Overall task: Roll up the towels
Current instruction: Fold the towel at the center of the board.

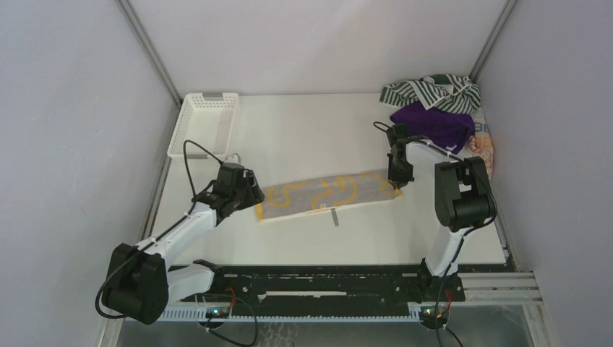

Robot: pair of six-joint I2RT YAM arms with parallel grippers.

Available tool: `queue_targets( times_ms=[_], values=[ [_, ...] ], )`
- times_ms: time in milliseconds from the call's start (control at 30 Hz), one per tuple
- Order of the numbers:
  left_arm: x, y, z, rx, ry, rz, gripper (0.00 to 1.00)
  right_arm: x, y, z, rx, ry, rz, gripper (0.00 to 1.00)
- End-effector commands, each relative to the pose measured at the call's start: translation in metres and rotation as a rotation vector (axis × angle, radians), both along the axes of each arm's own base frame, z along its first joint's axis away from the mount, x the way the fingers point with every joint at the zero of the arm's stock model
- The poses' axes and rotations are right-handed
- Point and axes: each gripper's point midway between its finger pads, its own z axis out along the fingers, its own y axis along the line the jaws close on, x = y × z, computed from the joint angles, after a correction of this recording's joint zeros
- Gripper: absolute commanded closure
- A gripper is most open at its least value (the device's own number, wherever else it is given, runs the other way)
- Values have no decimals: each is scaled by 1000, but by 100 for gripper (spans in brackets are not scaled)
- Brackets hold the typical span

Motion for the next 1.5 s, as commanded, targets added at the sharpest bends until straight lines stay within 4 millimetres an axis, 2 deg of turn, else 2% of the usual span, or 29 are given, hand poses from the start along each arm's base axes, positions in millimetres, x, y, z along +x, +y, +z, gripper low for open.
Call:
queue_targets(
  times_ms=[0,233,300,433,600,833,1233,1467],
  values=[
    [10,-1,11,-23,-43,15,38,3,-19,3,-80,-24,-23,100],
    [16,-12,17,-70,-50,-2,38,31,-36,59,-93,-190,-71,100],
    [18,-16,19,-85,-55,-8,38,37,-32,76,-72,-233,-56,100],
    [22,-25,19,-124,-44,-29,39,37,-10,95,-10,-277,9,100],
    [24,-32,19,-149,-45,-47,39,30,27,107,107,-295,89,100],
    [23,-34,11,-201,-28,-21,39,15,94,124,268,-315,231,100],
    [17,-14,5,-256,-46,61,38,-9,194,133,491,-316,396,100],
    [12,-10,-1,-269,-36,82,31,-18,239,134,569,-323,431,100]
  ],
)
